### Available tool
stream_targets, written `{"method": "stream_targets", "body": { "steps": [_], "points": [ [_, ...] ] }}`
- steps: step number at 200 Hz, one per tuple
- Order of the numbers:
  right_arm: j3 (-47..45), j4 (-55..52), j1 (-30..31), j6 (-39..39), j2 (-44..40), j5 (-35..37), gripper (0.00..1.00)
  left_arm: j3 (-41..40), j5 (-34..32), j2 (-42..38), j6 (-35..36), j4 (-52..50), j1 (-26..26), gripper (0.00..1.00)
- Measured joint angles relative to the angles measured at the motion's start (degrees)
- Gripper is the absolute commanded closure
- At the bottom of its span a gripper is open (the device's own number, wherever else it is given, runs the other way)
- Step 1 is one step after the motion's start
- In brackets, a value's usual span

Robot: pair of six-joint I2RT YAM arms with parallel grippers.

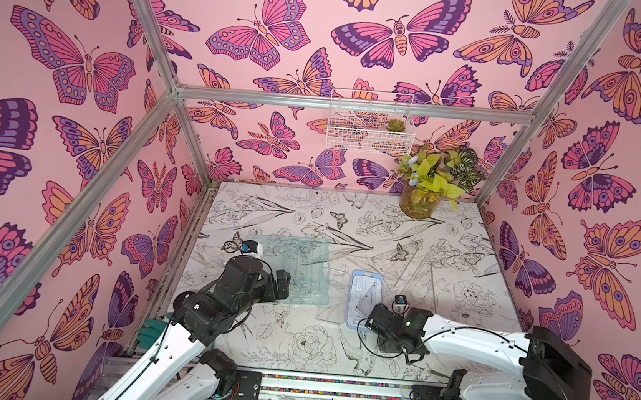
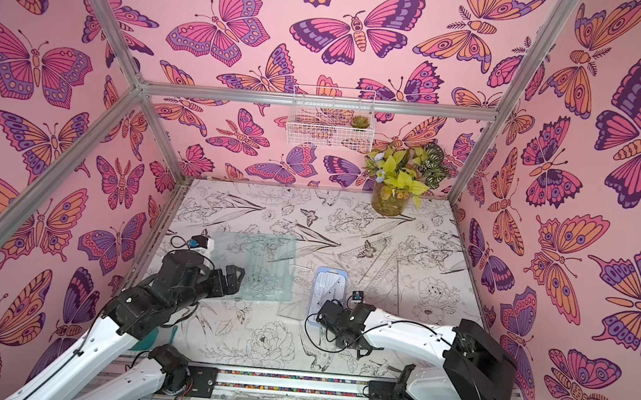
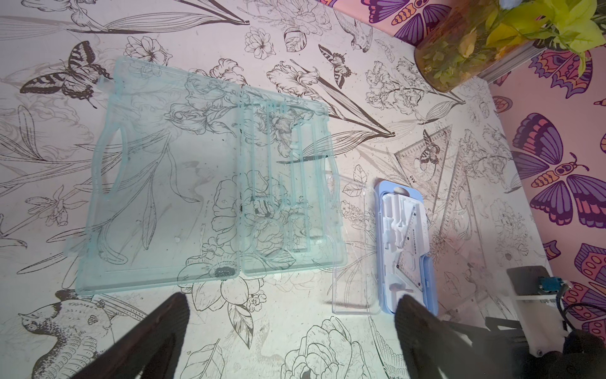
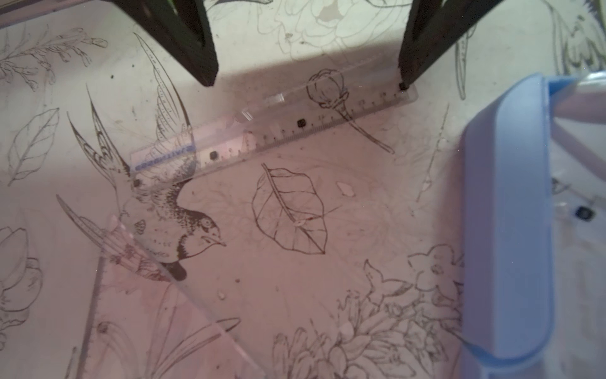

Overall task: Open the ruler set and take out the ruler
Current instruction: Adjust the ruler at the center of the board.

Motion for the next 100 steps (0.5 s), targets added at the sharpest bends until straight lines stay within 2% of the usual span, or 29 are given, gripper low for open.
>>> {"method": "stream_targets", "body": {
  "steps": [52, 77, 100],
  "points": [
    [1.8, -1.3, 0.0, -0.8, -1.9, 0.8, 0.10, 0.0, 0.0, -0.9, 0.0, -0.2, 0.2, 0.00],
    [7.0, -0.9, 0.0, -4.3, -5.7, -0.6, 0.12, 0.0, 0.1, -0.6, 0.0, -0.1, 0.2, 0.00],
    [12.7, 1.7, -0.1, -6.2, -5.4, -2.8, 0.16, 0.0, 0.6, 0.3, 0.0, 0.3, 0.4, 0.00]
  ]
}}
